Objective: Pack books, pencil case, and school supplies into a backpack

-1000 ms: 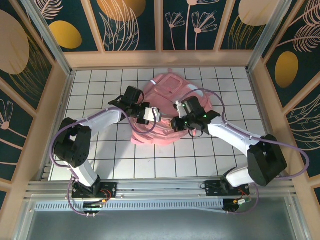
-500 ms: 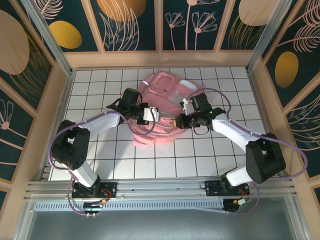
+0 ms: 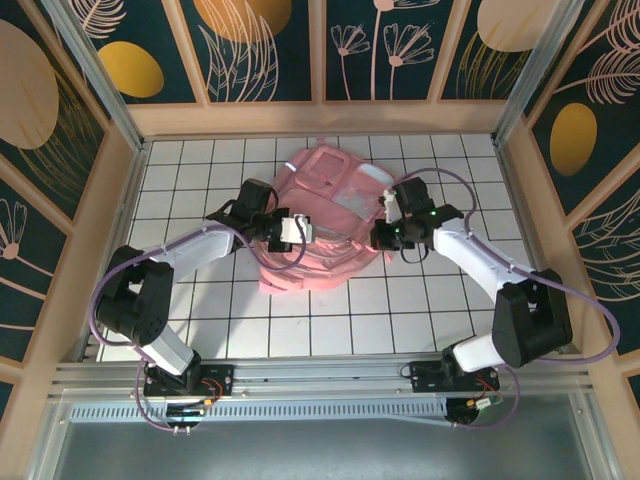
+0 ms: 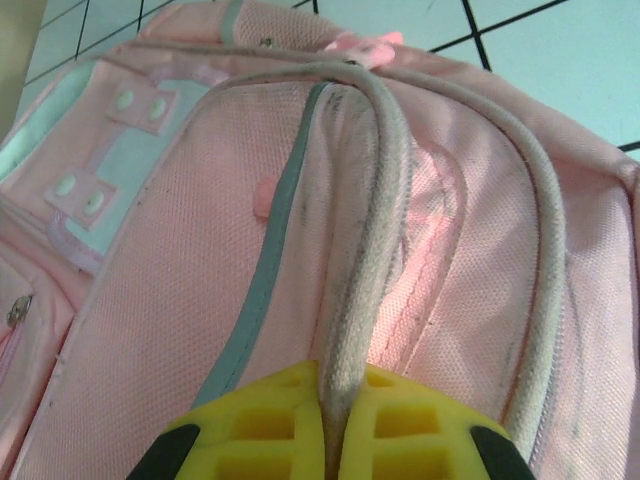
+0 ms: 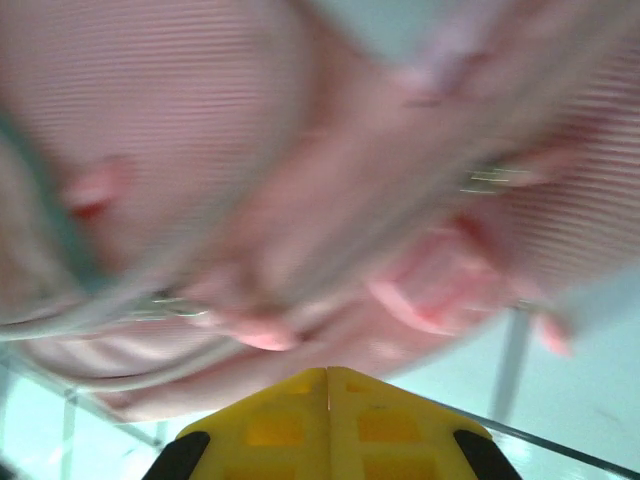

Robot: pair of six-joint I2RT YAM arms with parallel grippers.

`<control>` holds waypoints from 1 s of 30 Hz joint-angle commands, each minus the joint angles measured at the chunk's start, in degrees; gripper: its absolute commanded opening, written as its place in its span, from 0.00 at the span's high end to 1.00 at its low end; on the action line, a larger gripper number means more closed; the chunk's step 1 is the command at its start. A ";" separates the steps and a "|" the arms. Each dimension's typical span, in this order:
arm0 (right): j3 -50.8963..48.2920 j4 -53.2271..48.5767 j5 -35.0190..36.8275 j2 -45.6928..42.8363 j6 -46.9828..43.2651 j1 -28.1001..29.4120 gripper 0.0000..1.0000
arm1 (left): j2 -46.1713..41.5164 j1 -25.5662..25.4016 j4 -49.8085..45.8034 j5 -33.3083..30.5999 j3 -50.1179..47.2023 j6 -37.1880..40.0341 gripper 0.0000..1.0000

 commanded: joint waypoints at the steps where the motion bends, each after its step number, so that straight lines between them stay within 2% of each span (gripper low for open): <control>1: 0.45 -5.48 8.97 2.36 -0.85 -2.52 1.00 | -2.13 1.67 -1.27 -0.57 -0.88 1.19 1.00; 7: -1.35 4.53 5.87 4.61 -1.23 -3.15 1.00 | -3.40 1.64 -0.87 3.25 -1.78 1.41 1.00; 8: -1.99 6.07 5.98 3.02 -1.15 -3.11 0.94 | -3.55 1.67 -1.31 3.92 -1.54 0.19 1.00; 9: -2.85 7.68 7.09 0.83 -1.27 -3.11 0.86 | -3.87 1.63 -1.27 4.44 -1.53 -2.74 0.86; 10: -3.62 8.91 8.94 -1.48 -1.37 -3.10 0.80 | -4.46 1.67 -1.18 4.73 0.47 -5.67 0.78; 12: -5.48 11.47 14.43 -7.62 -1.44 -3.36 0.65 | -7.03 1.68 -0.32 5.69 1.08 -12.20 0.75; 13: -6.33 12.64 16.89 -10.29 -1.29 -3.60 0.60 | -8.67 1.68 1.15 5.91 0.73 -15.96 0.71; 14: -7.69 14.51 21.17 -13.23 -0.85 -3.86 0.54 | -10.99 1.67 3.82 5.83 -0.26 -20.79 0.57; 15: -9.65 17.02 24.38 -16.73 -0.67 -4.19 0.45 | -13.64 1.84 7.25 4.93 -2.10 -25.82 0.08; 16: -11.62 19.63 27.41 -19.48 -0.51 -4.58 0.28 | -15.94 2.27 10.78 3.88 -4.18 -30.84 0.01; 17: -14.18 22.72 31.48 -22.67 -0.34 -4.90 0.03 | -18.68 3.43 14.62 2.93 -6.55 -36.80 0.01; 18: -17.13 26.61 35.26 -25.60 -0.67 -5.40 0.01 | -21.15 5.12 17.92 1.80 -9.11 -42.24 0.01; 20: -23.46 36.15 36.22 -30.61 -4.34 -6.83 0.01 | -25.70 9.22 22.18 -2.62 -14.35 -49.64 0.01; 24: -37.24 57.25 33.19 -34.78 -10.14 -11.36 0.01 | -33.97 15.20 28.53 -20.95 -26.56 -56.62 0.01; 27: -44.01 69.63 28.81 -31.78 -13.27 -15.50 0.01 | -36.46 19.61 29.08 -31.49 -32.26 -57.66 0.01; 30: -48.57 84.93 22.43 -24.67 -14.37 -18.11 0.01 | -37.26 23.67 37.99 -35.45 -40.27 -60.23 0.01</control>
